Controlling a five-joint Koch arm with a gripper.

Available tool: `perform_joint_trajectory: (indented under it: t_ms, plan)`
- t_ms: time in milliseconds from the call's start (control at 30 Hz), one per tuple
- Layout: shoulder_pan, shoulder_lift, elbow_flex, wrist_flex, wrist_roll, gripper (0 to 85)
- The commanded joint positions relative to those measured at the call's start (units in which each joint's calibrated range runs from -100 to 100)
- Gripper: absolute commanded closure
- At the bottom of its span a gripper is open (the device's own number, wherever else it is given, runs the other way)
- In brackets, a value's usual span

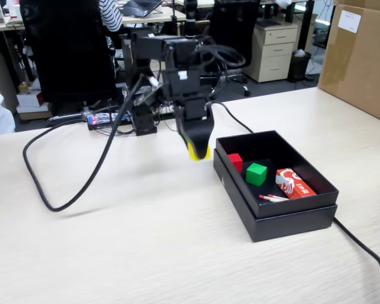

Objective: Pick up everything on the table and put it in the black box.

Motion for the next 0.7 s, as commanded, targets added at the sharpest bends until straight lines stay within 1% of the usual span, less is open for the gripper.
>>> perform_joint_trajectory:
  t_ms: [0,100,133,167,333,433,467,533,567,633,667]
  plan:
    - [3.66,-8.89,5.75,-0.09,1.12,84.6]
    - [8.01,-7.97,6.29,-0.09,2.1,84.6]
    - [9.96,-3.96,7.74,-0.09,3.08,84.6]
    - [10.6,-1.2,8.83,0.0,3.52,84.6]
    - [11.62,11.08,13.0,-0.09,4.79,84.6]
    - [11.53,17.27,12.82,-0.26,4.88,84.6]
    - [10.89,23.47,13.37,-0.18,4.88,84.5]
    - [10.89,24.5,13.82,-0.26,4.93,84.3]
    - [10.89,25.76,13.73,-0.26,4.88,80.9]
    - [10.79,26.57,13.73,-0.18,4.88,80.1]
    - [10.7,26.91,12.82,-0.26,4.88,71.2]
